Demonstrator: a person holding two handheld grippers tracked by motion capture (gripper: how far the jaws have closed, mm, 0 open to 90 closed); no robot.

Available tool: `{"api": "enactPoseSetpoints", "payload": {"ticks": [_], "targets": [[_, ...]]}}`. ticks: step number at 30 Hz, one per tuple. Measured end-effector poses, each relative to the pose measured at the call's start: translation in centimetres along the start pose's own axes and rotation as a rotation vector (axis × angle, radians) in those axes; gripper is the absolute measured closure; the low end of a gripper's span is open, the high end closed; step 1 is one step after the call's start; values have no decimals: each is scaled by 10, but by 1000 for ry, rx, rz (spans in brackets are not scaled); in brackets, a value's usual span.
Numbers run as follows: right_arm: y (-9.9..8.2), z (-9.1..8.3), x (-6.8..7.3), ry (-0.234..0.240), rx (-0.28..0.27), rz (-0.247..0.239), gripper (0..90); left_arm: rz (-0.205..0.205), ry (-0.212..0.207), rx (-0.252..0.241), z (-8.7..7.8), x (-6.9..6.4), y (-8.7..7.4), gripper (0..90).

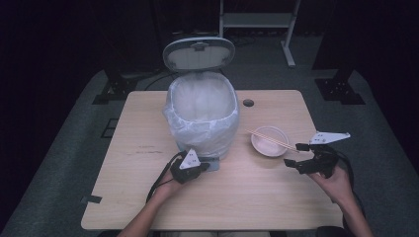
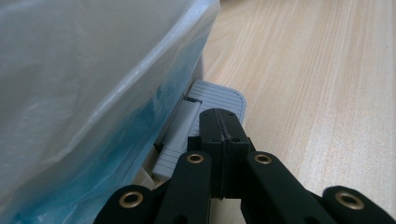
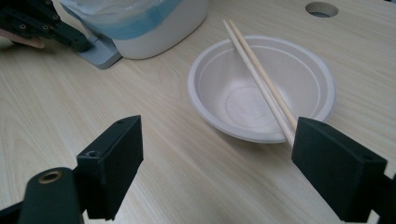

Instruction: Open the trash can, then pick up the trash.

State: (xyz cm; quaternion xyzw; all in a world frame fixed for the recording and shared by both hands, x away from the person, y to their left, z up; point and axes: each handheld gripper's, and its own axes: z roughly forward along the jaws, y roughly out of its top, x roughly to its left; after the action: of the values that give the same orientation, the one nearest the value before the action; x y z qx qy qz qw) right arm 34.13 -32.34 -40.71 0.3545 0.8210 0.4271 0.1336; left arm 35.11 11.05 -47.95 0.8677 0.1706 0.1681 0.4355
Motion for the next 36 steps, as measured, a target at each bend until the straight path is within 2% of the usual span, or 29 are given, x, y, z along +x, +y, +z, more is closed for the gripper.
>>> {"api": "enactPoseSetpoints", "payload": {"ticks": [16,23,36], "targets": [[19,6,-5,4,-22,-4,153,-14,-5,-9,0,1,-1,900],[24,10,-2,17,-3,-17,152,-29,-11,-14,1,1,-1,900],[33,24,-11,25,43,-36,152,-35,-18,-14,0,2,-1,900]]}}
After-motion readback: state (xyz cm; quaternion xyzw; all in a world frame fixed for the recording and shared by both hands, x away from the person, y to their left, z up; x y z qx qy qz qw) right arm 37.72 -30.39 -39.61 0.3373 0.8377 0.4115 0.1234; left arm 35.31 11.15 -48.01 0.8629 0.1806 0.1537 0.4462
